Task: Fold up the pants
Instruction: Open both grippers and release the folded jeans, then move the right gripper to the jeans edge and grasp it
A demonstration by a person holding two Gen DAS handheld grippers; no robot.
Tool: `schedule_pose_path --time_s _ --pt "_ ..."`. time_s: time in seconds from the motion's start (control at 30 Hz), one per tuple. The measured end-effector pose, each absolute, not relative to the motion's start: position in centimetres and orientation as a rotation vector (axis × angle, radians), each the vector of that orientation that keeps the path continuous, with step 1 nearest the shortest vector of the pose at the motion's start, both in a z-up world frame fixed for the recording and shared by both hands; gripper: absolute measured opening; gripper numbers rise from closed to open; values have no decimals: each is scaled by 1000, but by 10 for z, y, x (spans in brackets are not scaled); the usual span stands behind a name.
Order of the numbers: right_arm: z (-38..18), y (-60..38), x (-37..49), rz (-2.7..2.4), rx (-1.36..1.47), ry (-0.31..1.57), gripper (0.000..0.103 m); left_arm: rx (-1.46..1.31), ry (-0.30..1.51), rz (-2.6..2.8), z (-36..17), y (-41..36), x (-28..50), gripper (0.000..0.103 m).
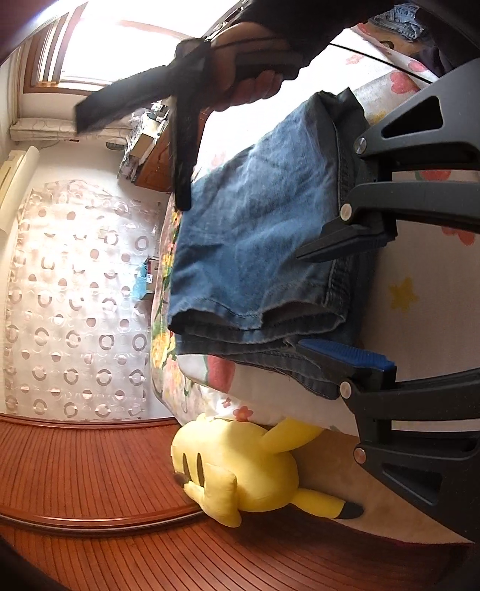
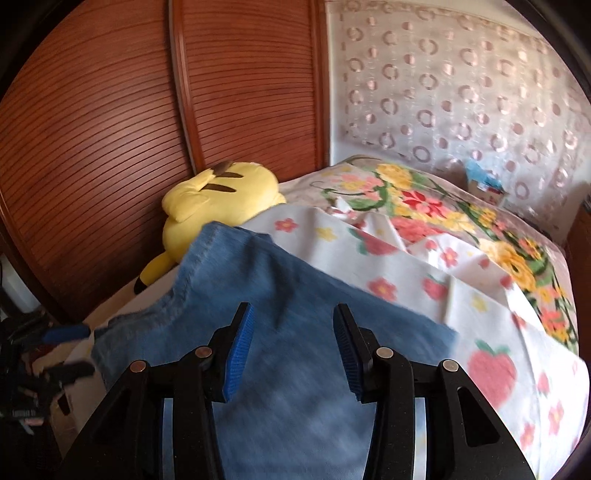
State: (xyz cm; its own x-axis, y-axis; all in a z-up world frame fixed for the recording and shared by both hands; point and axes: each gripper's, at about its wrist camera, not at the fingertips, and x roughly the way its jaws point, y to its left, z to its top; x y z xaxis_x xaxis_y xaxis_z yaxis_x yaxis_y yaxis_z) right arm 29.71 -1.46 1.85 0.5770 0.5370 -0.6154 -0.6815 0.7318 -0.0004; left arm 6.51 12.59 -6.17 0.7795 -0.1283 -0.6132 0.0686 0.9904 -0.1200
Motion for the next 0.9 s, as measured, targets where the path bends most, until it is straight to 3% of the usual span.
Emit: schedule_pose_path --time_s 0.13,0.23,0.27,0.3,0.37,0.9 --pt "19 -54 273 687 -197 626 50 -87 664 -123 -55 117 67 44" --pt "15 -76 254 641 -207 615 52 -67 661 -129 -52 108 70 50" --pt "14 -79 249 634 -209 612 53 -67 661 -137 -52 105 72 57" --pt "11 -85 245 625 -209 616 53 -68 663 -144 -52 103 73 71" --pt "5 -94 242 604 -213 633 53 -63 659 -154 -52 97 75 82" --pt "-36 -110 250 593 -143 765 53 12 696 -185 -57 58 89 82"
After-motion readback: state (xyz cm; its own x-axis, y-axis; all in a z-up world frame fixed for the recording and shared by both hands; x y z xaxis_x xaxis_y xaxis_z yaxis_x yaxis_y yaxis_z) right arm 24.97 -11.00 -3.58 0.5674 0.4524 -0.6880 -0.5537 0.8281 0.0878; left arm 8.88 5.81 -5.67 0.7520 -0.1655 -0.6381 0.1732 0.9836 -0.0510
